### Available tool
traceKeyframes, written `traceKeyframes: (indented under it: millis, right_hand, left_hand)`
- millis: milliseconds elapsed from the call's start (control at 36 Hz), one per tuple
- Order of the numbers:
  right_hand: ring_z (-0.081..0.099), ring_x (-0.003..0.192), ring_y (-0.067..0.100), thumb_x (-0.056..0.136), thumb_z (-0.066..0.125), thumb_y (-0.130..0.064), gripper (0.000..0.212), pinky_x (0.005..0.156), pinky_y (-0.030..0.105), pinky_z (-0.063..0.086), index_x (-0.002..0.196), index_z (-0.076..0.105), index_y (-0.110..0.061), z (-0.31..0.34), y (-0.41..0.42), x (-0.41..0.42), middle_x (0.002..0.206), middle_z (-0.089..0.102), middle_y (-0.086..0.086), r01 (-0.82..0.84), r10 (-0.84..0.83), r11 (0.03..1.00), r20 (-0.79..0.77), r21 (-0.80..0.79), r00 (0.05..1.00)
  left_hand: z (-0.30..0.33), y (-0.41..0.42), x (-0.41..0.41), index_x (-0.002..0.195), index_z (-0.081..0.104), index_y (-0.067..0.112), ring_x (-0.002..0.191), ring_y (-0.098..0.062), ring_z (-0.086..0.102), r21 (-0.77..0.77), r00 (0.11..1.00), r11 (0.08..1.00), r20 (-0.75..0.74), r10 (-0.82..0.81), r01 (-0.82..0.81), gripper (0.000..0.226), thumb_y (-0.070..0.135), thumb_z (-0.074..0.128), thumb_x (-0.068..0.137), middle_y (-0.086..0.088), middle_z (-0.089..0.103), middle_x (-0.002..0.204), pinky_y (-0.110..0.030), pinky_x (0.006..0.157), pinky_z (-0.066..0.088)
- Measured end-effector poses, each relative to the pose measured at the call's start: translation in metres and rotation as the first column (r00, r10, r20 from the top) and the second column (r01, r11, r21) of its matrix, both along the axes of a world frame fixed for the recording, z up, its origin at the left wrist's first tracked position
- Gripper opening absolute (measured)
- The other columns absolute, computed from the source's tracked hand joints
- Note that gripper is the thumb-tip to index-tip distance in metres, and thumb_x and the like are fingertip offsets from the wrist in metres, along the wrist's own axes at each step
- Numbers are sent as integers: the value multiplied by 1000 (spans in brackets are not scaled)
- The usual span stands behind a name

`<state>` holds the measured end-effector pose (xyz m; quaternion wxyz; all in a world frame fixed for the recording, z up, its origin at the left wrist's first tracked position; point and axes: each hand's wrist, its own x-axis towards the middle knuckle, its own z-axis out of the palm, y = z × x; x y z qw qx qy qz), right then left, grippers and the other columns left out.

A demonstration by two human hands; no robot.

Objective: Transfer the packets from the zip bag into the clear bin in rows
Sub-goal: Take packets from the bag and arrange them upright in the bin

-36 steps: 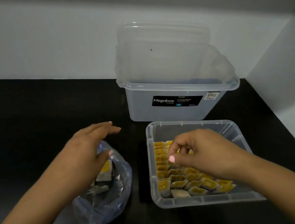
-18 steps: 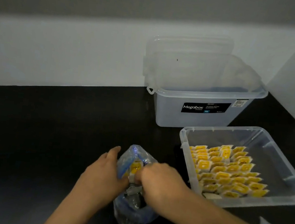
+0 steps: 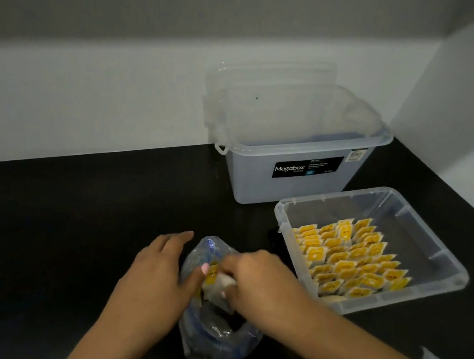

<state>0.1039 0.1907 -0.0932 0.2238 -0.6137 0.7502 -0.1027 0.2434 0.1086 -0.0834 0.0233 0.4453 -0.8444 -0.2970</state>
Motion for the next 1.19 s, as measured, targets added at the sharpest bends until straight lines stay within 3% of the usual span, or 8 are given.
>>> traceKeyframes:
  millis: [83, 167, 472, 639, 750, 889, 972, 1194]
  right_hand:
    - [52, 71, -6, 86, 67, -24, 38, 63, 10, 36, 120, 55, -37, 25, 10, -20, 80, 58, -17, 101, -74, 984, 183, -144, 980]
    - [54, 56, -3, 81, 72, -20, 43, 55, 11, 40, 117, 58, -38, 44, 16, -40, 61, 57, -11, 247, -168, 953, 369, -178, 914]
    - [45, 35, 0, 81, 72, -11, 11, 38, 13, 32, 91, 70, -7, 66, 34, -77, 68, 65, -1, 425, -252, 905, 767, -30, 590]
    - [42, 42, 11, 82, 68, -30, 19, 45, 22, 37, 87, 70, -11, 72, 47, -106, 71, 71, -2, 397, -261, 918, 738, -10, 622]
    - [49, 52, 15, 59, 75, -44, 44, 46, 19, 42, 92, 70, -16, 79, 57, -129, 74, 71, -2, 329, -254, 944, 681, 21, 687]
    - [65, 66, 5, 74, 77, -29, 7, 59, 18, 50, 79, 72, -29, 73, 67, -161, 73, 71, -7, 376, -284, 911, 403, -169, 870]
    - [62, 76, -3, 72, 77, -33, 12, 72, 20, 49, 67, 67, -38, 73, 73, -174, 77, 68, -14, 344, -290, 909, 236, -235, 928]
    - [64, 72, -4, 77, 74, -32, 9, 72, 21, 55, 75, 67, -37, 68, 92, -207, 75, 69, -16, 182, -174, 981, 106, -64, 979]
  left_hand:
    - [13, 6, -5, 111, 46, 48, 106, 9, 49, -14, 964, 1000, -267, -17, 14, 35, 23, 57, 89, 26, 47, 118, -15, 86, 44]
    - [21, 17, -13, 92, 54, 46, 99, 15, 52, -9, 890, 998, -452, -54, 56, 43, 5, 62, 81, 25, 55, 105, -12, 74, 46]
    - [15, 41, -66, 96, 49, 45, 99, 9, 52, -348, 827, 933, -494, -266, 92, 40, 25, 74, 71, 23, 50, 101, -2, 84, 39]
    - [18, 47, -93, 92, 55, 43, 92, 6, 57, -229, 802, 969, -558, -212, 96, 19, 29, 60, 79, 19, 59, 93, -6, 80, 45]
    - [16, 49, -113, 92, 59, 39, 86, 4, 63, -72, 798, 992, -589, -128, 107, 21, 20, 63, 85, 14, 65, 91, -13, 73, 52]
    - [13, 57, -135, 92, 63, 33, 85, 1, 66, 84, 781, 982, -619, -81, 168, 16, 18, 63, 86, 14, 68, 89, -19, 70, 55]
    - [13, 64, -147, 91, 63, 32, 84, 5, 65, 138, 788, 970, -611, -76, 201, 16, 16, 63, 87, 16, 68, 86, -11, 67, 52]
    - [5, 71, -178, 115, 50, 42, 96, 5, 57, 1, 906, 935, -247, -343, 354, 38, 31, 67, 83, 24, 59, 104, -20, 84, 52]
